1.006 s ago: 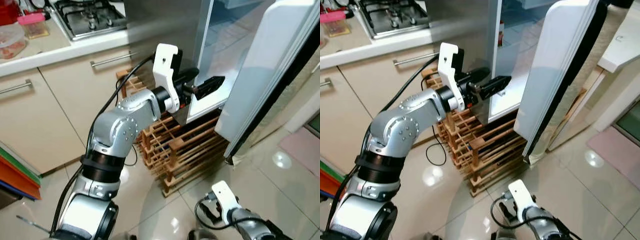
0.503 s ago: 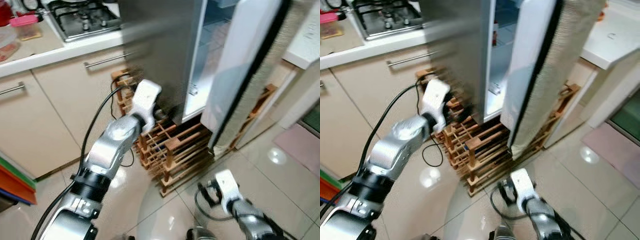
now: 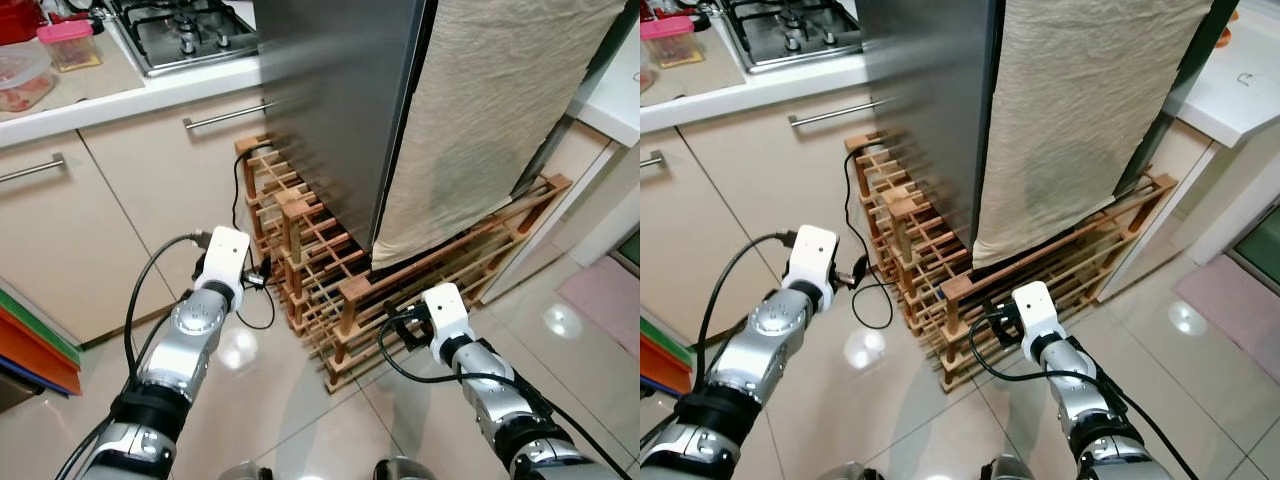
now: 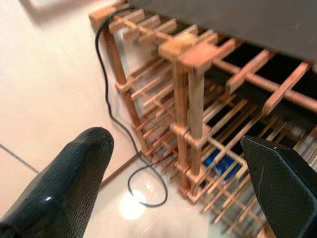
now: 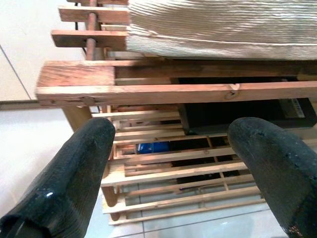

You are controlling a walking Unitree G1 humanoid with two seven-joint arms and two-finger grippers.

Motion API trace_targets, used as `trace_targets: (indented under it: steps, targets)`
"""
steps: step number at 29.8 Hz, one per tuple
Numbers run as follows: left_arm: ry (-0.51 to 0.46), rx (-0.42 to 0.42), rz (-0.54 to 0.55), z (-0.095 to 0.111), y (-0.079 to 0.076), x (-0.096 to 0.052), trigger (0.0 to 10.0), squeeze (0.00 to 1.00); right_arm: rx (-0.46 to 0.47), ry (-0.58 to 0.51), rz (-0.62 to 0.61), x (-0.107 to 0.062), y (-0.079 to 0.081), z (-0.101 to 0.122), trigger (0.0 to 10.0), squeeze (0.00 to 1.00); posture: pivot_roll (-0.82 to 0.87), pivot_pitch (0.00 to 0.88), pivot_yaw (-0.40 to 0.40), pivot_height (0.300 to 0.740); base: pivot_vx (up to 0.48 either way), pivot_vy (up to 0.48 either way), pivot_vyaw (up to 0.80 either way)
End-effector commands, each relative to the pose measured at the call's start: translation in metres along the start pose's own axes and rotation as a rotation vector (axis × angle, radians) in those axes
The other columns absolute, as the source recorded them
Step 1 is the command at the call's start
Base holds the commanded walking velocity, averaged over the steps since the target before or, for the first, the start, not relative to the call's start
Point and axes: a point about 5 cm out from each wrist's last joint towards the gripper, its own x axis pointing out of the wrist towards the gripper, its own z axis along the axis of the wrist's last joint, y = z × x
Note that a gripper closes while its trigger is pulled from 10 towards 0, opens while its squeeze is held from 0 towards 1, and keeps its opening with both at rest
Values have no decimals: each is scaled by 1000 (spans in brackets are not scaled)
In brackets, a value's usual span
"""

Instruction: Restocking fridge

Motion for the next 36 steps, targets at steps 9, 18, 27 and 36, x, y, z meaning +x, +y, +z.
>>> trace_targets:
  steps: [9,18,27,36]
  targets:
    - [212,79,64,-57,13,-11,10000,0,174,355,-144,-44,-14,-70,10000,0,-89,40,17,740,0,0,0]
    - [663,-60,14,-139,-13,-46,10000,0,400,624,-150,-70,15,-111,10000,0,-121,0,43,740,0,0,0]
    - [706,-63,33,-150,-26,-54,10000,0,368,739,-162,-78,22,-121,10000,0,-111,0,27,740,0,0,0]
    - [792,-241,-10,-156,-40,-59,10000,0,372,717,-137,-75,26,-119,10000,0,-105,0,24,740,0,0,0]
